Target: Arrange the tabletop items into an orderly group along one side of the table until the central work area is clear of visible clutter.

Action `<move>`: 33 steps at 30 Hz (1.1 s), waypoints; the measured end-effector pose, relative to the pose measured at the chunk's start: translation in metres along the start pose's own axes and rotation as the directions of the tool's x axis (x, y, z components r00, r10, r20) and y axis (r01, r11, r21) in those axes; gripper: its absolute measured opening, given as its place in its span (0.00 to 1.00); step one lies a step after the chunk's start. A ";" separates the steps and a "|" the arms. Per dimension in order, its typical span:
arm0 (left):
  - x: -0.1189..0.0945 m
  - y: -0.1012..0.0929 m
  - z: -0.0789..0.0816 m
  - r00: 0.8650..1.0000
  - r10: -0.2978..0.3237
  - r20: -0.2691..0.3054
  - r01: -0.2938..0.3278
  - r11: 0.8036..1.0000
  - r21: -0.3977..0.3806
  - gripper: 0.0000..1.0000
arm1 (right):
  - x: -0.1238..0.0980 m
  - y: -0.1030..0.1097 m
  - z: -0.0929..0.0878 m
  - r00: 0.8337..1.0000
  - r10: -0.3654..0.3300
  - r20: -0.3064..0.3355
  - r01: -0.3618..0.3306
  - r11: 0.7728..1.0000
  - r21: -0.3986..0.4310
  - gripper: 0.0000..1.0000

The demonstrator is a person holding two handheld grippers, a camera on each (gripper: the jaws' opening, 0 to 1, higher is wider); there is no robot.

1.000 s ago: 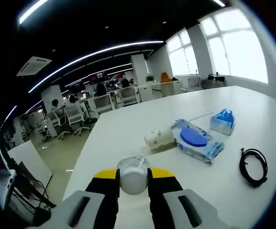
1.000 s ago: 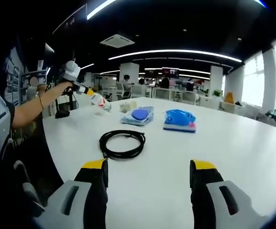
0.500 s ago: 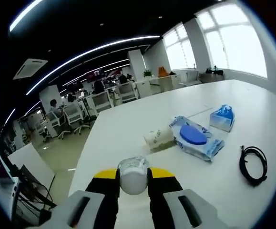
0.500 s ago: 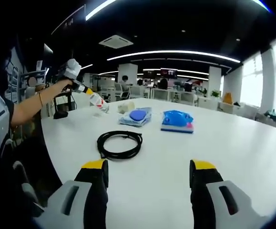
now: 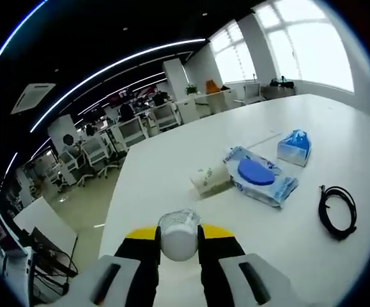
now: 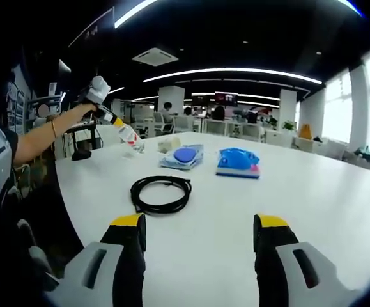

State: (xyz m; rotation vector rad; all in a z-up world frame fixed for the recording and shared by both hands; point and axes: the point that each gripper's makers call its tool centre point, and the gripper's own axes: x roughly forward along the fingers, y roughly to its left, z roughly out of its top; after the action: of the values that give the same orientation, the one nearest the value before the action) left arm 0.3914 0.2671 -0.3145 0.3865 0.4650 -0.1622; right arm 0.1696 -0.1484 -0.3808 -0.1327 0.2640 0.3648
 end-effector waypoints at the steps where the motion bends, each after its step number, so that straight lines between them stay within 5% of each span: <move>1: 0.000 0.000 0.000 1.000 -0.001 -0.002 0.001 1.000 0.002 0.21 | 0.000 0.000 0.000 1.000 -0.001 0.001 0.001 1.000 0.000 0.65; 33: -0.005 -0.004 0.010 0.990 -0.058 -0.126 0.069 0.994 0.081 0.21 | -0.005 -0.005 0.003 1.000 -0.020 0.024 0.019 1.000 0.014 0.65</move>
State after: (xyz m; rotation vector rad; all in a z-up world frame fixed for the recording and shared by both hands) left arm 0.3905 0.2595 -0.3053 0.4674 0.5945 -0.2211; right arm 0.1676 -0.1541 -0.3760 -0.1171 0.2409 0.3450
